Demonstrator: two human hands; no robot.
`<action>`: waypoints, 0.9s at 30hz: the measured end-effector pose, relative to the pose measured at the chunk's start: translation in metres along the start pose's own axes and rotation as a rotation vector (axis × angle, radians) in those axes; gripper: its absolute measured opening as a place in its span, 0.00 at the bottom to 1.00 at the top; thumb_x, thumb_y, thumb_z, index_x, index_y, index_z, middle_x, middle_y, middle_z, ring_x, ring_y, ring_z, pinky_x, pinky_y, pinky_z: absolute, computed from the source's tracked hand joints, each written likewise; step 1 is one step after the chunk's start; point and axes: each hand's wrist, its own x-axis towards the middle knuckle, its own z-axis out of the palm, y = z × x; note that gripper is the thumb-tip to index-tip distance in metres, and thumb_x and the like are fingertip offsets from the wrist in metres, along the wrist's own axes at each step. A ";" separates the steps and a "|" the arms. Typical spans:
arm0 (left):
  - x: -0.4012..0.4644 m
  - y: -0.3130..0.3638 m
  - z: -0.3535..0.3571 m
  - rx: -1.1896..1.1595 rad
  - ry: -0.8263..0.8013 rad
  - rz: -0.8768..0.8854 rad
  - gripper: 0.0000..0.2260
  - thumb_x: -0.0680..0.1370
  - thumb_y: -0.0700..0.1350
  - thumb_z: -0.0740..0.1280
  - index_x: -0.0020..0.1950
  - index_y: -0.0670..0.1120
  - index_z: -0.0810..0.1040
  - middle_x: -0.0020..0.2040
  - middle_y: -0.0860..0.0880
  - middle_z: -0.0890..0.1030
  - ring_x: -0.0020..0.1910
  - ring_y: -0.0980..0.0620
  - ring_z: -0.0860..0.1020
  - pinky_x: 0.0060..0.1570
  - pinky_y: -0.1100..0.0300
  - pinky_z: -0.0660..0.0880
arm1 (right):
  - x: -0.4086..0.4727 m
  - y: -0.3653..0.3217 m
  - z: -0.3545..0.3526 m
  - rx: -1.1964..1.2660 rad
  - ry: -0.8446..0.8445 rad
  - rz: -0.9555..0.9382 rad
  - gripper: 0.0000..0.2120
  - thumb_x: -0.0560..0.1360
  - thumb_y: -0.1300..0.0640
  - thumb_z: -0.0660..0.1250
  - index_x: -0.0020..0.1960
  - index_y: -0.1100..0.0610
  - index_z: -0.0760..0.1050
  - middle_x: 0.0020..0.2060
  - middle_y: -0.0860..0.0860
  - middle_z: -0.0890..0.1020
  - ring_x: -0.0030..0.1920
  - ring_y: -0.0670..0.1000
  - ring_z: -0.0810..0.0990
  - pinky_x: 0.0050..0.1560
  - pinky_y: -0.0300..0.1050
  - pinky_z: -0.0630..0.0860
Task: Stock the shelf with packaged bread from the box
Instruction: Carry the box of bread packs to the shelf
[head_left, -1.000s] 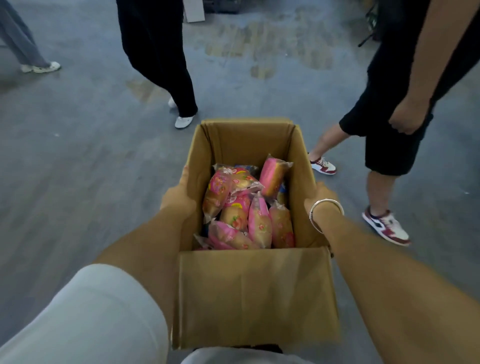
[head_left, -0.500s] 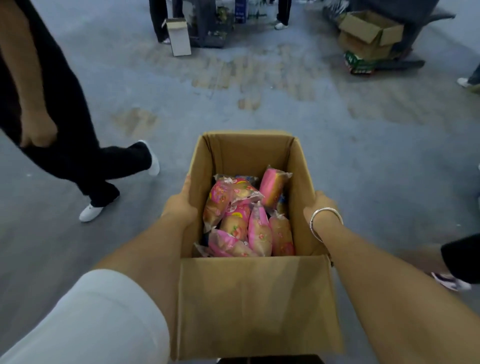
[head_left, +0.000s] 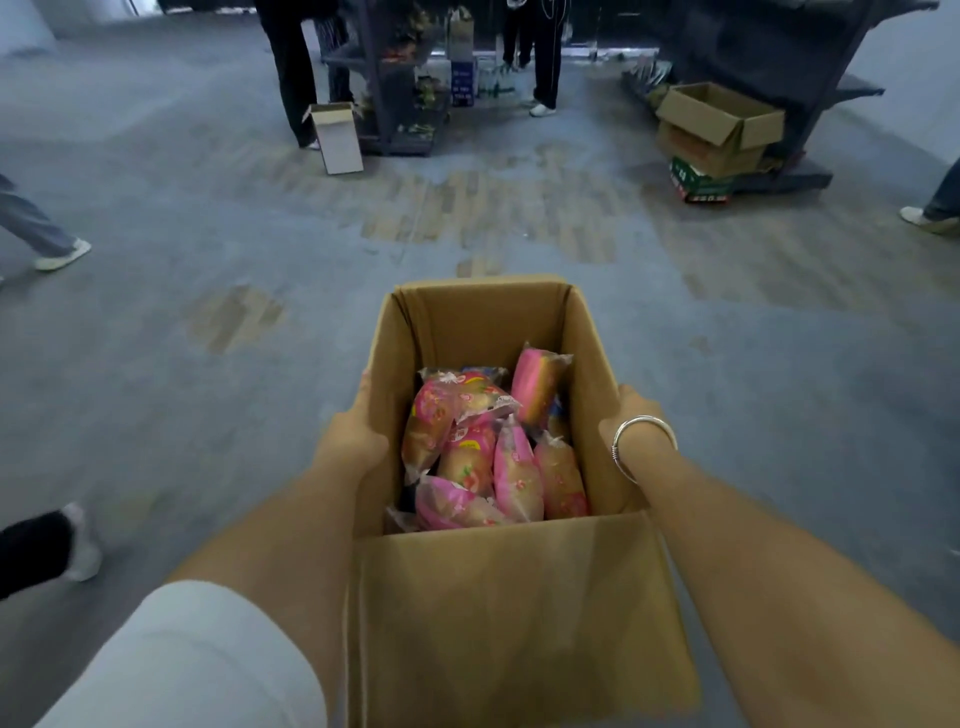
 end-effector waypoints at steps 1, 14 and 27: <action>0.018 0.009 -0.002 -0.002 0.003 -0.006 0.39 0.74 0.35 0.60 0.76 0.56 0.43 0.60 0.32 0.74 0.58 0.35 0.75 0.57 0.50 0.73 | 0.019 -0.009 -0.005 -0.005 0.002 -0.006 0.17 0.75 0.62 0.59 0.64 0.61 0.68 0.61 0.62 0.75 0.60 0.64 0.74 0.58 0.52 0.72; 0.320 0.116 -0.049 0.036 -0.004 0.035 0.36 0.76 0.36 0.58 0.76 0.55 0.43 0.61 0.32 0.74 0.58 0.35 0.75 0.58 0.49 0.73 | 0.284 -0.160 -0.039 0.023 -0.008 0.004 0.19 0.76 0.62 0.59 0.67 0.60 0.66 0.63 0.61 0.73 0.62 0.63 0.73 0.59 0.51 0.71; 0.611 0.264 -0.035 0.045 0.043 0.032 0.35 0.75 0.36 0.58 0.77 0.55 0.45 0.62 0.34 0.74 0.58 0.36 0.75 0.55 0.51 0.72 | 0.596 -0.255 -0.088 0.030 -0.010 -0.053 0.18 0.76 0.62 0.59 0.66 0.63 0.66 0.62 0.63 0.74 0.62 0.64 0.73 0.58 0.51 0.71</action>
